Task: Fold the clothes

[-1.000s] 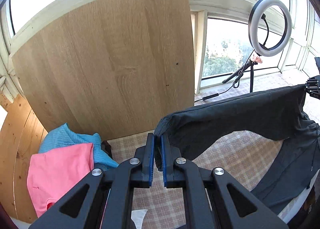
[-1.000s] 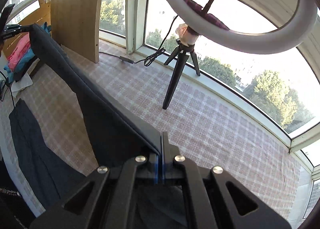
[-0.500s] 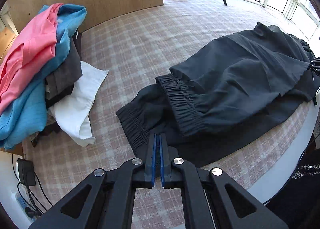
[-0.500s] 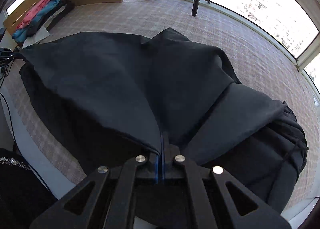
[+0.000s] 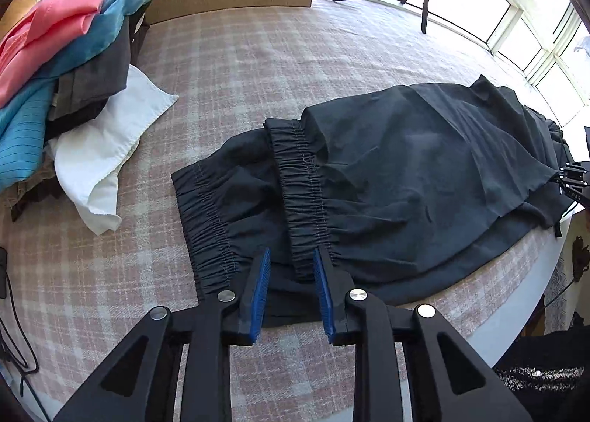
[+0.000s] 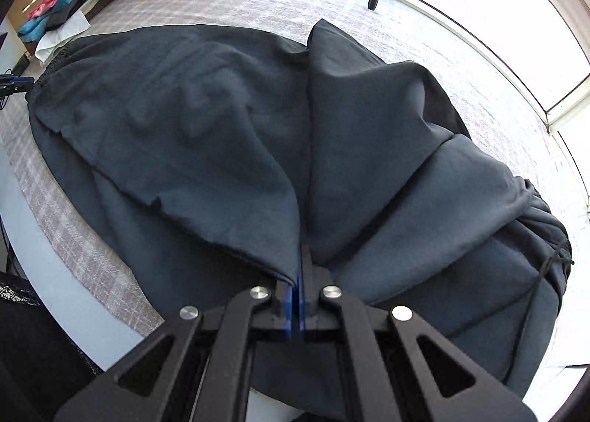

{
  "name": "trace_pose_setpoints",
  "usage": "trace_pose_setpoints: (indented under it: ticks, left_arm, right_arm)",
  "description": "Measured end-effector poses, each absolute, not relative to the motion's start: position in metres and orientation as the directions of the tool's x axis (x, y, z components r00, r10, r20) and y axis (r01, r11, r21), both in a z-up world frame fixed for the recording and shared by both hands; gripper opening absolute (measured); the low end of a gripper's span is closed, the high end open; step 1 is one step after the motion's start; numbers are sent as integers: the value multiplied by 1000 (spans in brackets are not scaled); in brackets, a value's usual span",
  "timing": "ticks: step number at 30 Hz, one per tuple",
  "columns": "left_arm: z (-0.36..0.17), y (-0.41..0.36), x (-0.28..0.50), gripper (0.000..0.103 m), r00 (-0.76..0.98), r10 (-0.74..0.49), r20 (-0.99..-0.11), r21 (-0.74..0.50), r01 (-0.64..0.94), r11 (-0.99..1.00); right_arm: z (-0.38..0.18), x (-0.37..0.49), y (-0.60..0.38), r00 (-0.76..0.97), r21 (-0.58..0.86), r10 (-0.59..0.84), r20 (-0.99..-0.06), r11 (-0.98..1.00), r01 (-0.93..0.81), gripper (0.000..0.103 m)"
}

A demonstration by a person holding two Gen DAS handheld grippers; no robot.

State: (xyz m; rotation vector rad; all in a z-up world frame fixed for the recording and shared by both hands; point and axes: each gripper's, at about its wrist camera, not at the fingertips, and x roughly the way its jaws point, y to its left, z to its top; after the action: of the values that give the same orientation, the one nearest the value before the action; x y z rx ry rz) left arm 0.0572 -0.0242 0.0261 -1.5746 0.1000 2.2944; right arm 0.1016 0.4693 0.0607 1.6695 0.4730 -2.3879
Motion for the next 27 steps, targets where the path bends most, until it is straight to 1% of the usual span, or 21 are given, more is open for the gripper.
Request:
trace_pose_setpoints:
  ticks: [2,3,4,5,7,11,13,17,19,20,21,24,27]
  left_arm:
    - [21,-20,53,26,-312,254,-915,-149,-322,-935]
    - [19,-19,52,24,-308,262,-915,-157,-326,-932]
    - [17,-17,51,17,-304,270,-914,-164,-331,-929]
    - [17,-17,51,17,-299,291,-909,-186,-335,-924]
    - [21,-18,51,12,-306,303,-903,-196,-333,-922]
    - [24,-24,48,14,-299,313,-901,-220,-306,-926]
    - [22,-21,46,24,-288,305,-908,-212,-312,-926]
    - [19,-13,46,24,-282,312,-907,-206,-347,-915]
    - [22,-15,43,20,-303,316,-899,-207,-342,-917]
    - [24,-16,41,15,-314,318,-894,-208,-339,-918]
    - [25,-17,40,8,-325,320,-890,-208,-336,-919]
    - [40,-27,34,5,-352,324,-878,-210,-325,-922]
    - [63,-44,31,3,-385,315,-868,-197,-316,-928]
  right_arm:
    - [63,104,471,-350,-156,32,-936,-931,331,2]
    - [64,105,472,-351,-158,35,-936,-931,330,2]
    - [65,106,473,-353,-161,39,-935,-932,326,2]
    - [66,106,475,-355,-165,43,-934,-933,320,2]
    - [66,109,476,-359,-168,49,-932,-937,308,2]
    - [68,117,471,-367,-170,50,-929,-939,300,2]
    - [69,118,471,-368,-167,49,-929,-940,298,2]
    - [69,117,469,-368,-171,52,-928,-939,298,2]
    - [70,118,469,-369,-172,53,-928,-939,298,2]
    - [70,119,469,-370,-173,54,-928,-939,297,2]
    - [70,118,469,-372,-174,54,-927,-939,296,2]
    - [72,110,468,-386,-169,49,-921,-944,282,2]
    - [86,106,467,-423,-165,41,-905,-951,262,2]
